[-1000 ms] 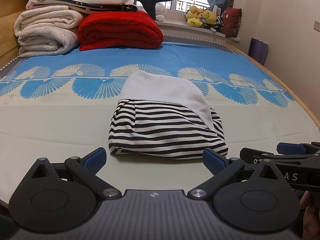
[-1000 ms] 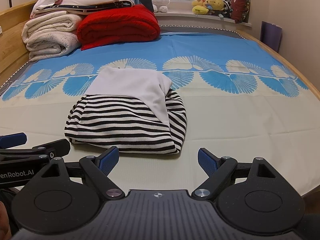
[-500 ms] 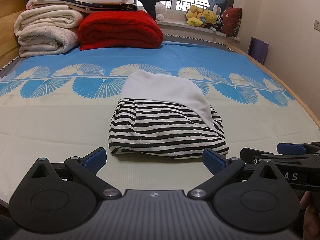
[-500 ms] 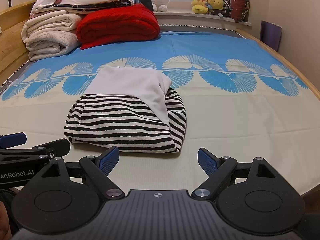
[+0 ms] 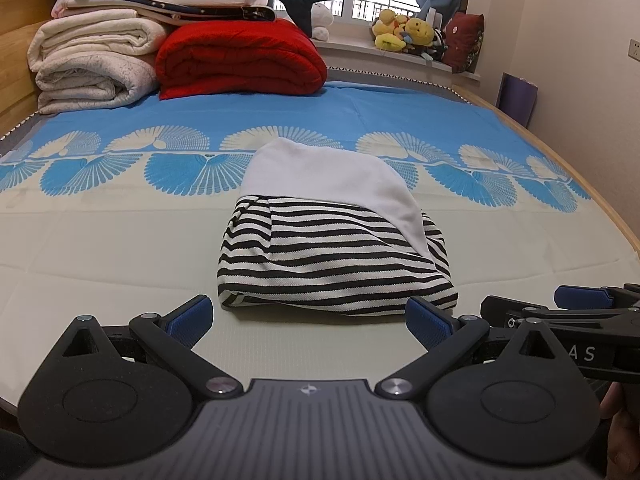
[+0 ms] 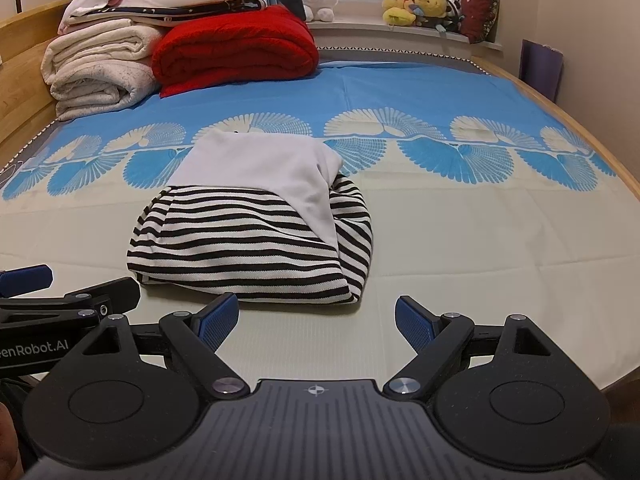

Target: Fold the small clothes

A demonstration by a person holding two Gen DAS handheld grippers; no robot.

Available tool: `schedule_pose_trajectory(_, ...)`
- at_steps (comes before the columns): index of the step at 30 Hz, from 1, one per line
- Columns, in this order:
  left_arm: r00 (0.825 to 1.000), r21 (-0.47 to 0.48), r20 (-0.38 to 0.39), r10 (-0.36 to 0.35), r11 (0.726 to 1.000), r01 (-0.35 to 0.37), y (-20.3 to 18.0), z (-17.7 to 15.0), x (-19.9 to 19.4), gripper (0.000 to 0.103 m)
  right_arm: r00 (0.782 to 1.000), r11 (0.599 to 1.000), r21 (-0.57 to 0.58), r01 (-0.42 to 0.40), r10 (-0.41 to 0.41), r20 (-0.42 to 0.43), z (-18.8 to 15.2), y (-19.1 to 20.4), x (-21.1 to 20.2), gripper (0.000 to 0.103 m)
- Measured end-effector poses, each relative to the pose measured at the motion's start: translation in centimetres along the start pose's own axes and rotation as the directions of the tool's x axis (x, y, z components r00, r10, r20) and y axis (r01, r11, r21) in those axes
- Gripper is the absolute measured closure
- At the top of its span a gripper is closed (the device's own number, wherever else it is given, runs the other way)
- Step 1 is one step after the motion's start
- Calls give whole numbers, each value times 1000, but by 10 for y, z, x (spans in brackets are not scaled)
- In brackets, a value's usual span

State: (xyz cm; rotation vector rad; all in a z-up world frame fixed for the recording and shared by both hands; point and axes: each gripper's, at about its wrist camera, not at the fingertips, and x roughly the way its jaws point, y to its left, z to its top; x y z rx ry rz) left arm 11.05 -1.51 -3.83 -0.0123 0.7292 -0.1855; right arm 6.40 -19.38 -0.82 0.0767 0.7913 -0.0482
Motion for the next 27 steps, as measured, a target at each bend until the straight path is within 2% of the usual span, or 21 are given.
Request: schedule_pose_trajectory(27, 1000, 1, -1, -3, 1000, 3, 1, -1, 1, 1, 1000, 1000, 1, -1, 1, -3, -1, -1, 0, 17)
